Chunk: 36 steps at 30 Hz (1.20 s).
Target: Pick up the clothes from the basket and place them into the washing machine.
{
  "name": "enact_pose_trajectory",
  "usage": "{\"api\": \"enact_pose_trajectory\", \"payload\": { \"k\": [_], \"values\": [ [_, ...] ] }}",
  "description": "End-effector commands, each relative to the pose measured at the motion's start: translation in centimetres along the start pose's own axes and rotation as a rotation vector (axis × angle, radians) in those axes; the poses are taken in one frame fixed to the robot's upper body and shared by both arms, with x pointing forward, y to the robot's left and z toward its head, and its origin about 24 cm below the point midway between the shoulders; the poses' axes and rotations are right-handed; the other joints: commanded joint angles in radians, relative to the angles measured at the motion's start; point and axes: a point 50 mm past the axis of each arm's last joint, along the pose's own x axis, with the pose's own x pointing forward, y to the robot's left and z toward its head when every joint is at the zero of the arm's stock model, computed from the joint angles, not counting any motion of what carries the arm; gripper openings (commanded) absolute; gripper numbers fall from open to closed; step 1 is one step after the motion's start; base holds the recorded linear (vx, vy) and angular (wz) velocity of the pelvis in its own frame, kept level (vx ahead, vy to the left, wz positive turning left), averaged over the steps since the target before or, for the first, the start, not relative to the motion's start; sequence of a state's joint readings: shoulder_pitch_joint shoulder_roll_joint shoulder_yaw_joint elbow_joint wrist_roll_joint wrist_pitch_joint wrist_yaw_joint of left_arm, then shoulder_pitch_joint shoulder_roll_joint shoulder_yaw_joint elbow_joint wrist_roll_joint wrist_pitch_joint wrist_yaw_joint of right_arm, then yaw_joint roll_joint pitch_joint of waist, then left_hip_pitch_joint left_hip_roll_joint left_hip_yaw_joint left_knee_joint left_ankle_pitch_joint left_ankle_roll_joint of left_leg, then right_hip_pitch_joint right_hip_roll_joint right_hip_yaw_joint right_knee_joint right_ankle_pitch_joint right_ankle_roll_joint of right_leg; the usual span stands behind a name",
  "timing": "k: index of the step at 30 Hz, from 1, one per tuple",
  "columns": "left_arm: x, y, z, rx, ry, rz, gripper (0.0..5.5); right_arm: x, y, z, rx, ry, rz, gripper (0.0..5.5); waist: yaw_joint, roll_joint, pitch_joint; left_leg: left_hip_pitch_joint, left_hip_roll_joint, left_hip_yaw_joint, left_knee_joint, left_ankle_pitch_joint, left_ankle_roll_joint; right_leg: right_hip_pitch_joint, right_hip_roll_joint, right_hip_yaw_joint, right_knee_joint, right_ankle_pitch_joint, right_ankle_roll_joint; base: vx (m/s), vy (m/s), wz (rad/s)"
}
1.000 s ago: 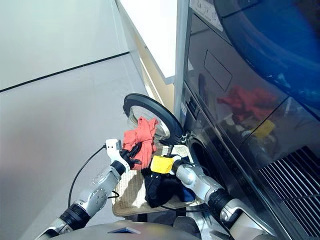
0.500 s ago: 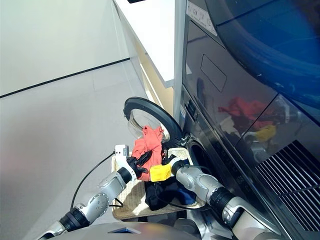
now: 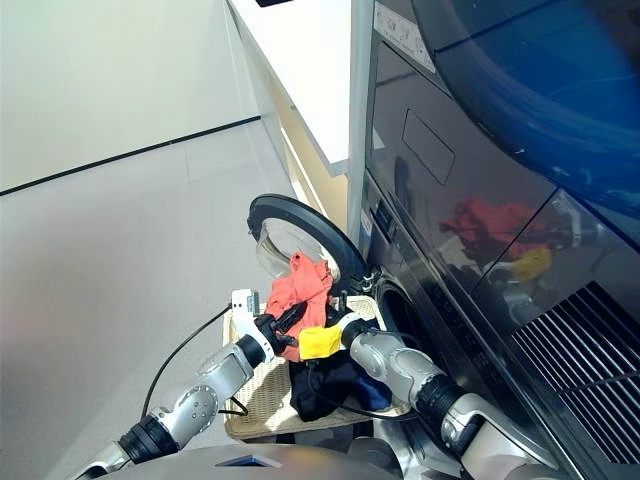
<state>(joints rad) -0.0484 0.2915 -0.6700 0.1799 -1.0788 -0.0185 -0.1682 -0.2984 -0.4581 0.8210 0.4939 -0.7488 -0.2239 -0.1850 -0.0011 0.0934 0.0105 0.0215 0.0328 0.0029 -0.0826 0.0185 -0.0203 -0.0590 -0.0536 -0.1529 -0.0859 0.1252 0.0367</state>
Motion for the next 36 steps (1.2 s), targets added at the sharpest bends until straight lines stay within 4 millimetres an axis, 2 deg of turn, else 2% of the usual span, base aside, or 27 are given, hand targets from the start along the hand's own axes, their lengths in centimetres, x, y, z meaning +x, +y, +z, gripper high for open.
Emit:
{"api": "enact_pose_trajectory", "payload": {
  "k": [1,6,13,17,22,25,31,36],
  "values": [
    [0.8,-2.4,1.2,0.023,-0.051,-0.143,5.5,1.9,-2.6,0.6,0.111,0.007,-0.172,0.0,0.004,-0.05,-0.048,-0.011,-0.06,0.041,-0.005,0.014,-0.004,0.057,0.006,0.026,0.01,-0.055,0.07,0.0,0.0,0.0],
    [0.4,-1.2,2.9,0.058,-0.164,-0.061,5.5,0.9,-1.6,-0.5,0.33,0.123,-0.258,0.0,0.002,-0.046,-0.044,-0.009,-0.06,0.043,-0.005,0.015,-0.005,0.055,0.005,0.027,0.012,-0.054,0.069,0.0,0.0,0.0],
    [-1.1,0.4,6.0,0.086,-0.363,0.064,5.5,-0.2,-0.3,-1.3,0.609,0.247,-0.373,0.0,0.003,-0.037,-0.037,-0.015,-0.058,0.048,-0.005,0.021,-0.005,0.048,0.006,0.03,0.013,-0.049,0.067,0.0,0.0,0.0],
    [-2.5,1.8,7.0,0.1,-0.467,0.178,5.5,-0.5,0.2,-1.7,0.684,0.293,-0.399,0.0,0.006,-0.038,-0.031,-0.02,-0.058,0.047,-0.005,0.025,-0.007,0.045,0.008,0.028,0.011,-0.046,0.065,0.0,0.0,0.0],
    [-4.4,3.5,8.8,0.224,-0.605,0.354,5.5,-1.3,0.7,-2.7,0.756,0.369,-0.448,0.0,0.011,-0.039,-0.019,-0.031,-0.058,0.043,-0.005,0.028,-0.01,0.037,0.006,0.021,0.01,-0.043,0.064,0.0,0.0,0.0],
    [-5.0,4.6,9.1,0.264,-0.641,0.457,5.5,-1.7,0.8,-3.4,0.778,0.406,-0.476,0.0,0.013,-0.039,-0.008,-0.039,-0.057,0.042,-0.005,0.03,-0.01,0.03,0.005,0.021,0.01,-0.04,0.064,0.0,0.0,0.0],
    [-5.2,6.5,9.0,0.355,-0.618,0.601,5.5,-2.0,-0.4,-5.1,0.834,0.468,-0.586,0.0,0.017,-0.028,0.05,-0.103,-0.065,0.034,-0.005,0.051,-0.004,-0.047,-0.001,0.02,0.033,-0.026,0.065,-0.089,0.021,0.003],
    [-4.5,6.8,8.6,0.435,-0.567,0.626,5.5,-1.5,-2.8,-6.1,0.928,0.462,-0.717,0.0,0.023,-0.022,0.121,-0.215,-0.074,0.032,0.044,0.061,0.007,-0.163,-0.012,0.023,0.089,-0.019,0.06,-0.134,0.029,0.038]
  ]
}}
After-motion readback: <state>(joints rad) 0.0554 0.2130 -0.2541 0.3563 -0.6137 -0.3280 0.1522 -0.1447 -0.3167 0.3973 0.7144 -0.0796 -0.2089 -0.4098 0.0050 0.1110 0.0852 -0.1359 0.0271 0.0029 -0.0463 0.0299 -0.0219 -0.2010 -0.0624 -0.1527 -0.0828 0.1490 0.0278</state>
